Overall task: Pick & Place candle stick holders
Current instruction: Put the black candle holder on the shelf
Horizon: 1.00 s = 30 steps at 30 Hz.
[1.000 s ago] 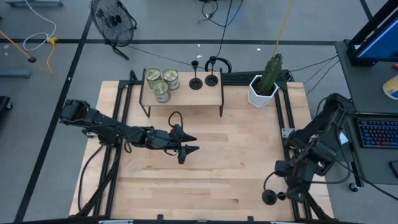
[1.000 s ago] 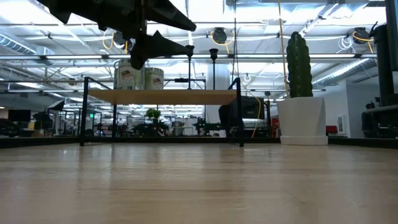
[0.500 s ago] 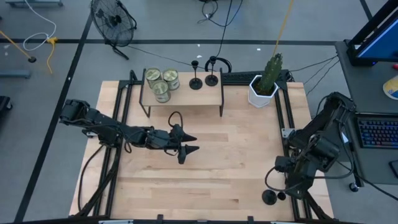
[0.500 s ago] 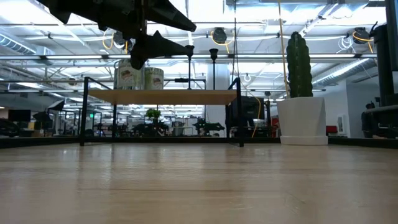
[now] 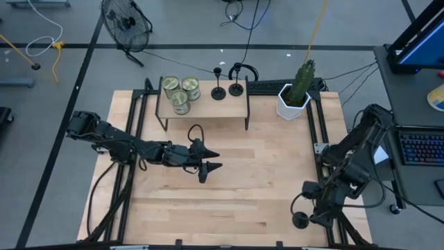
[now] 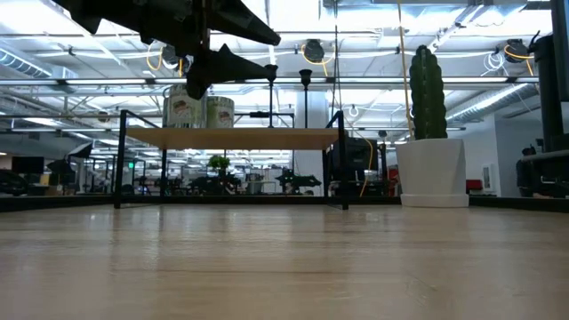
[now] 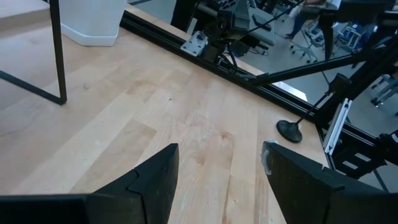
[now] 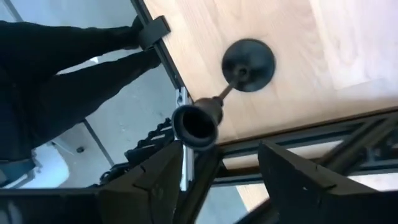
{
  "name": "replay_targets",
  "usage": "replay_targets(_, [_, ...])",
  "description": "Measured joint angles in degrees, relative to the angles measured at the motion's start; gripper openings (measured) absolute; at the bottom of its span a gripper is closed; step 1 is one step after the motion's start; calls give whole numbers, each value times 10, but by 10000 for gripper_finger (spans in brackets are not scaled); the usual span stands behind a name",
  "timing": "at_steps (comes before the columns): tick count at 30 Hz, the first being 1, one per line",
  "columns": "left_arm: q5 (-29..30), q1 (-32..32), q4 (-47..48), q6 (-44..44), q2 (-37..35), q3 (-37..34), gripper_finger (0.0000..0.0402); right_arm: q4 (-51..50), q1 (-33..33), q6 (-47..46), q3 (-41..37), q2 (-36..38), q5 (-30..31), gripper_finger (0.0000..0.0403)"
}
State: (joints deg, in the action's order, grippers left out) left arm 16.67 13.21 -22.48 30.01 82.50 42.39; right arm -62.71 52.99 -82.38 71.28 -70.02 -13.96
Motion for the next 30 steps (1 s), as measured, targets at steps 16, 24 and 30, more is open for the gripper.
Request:
replay_targets(16, [0, 0, 0, 0, 0, 0, 239, 81, 11, -24, -70, 0, -12, 184])
replay_targets(24, [0, 0, 0, 0, 0, 0, 239, 81, 11, -15, -71, 0, -8, 153])
replay_targets(30, [0, 0, 0, 0, 0, 0, 239, 105, 11, -14, -92, 0, -8, 112])
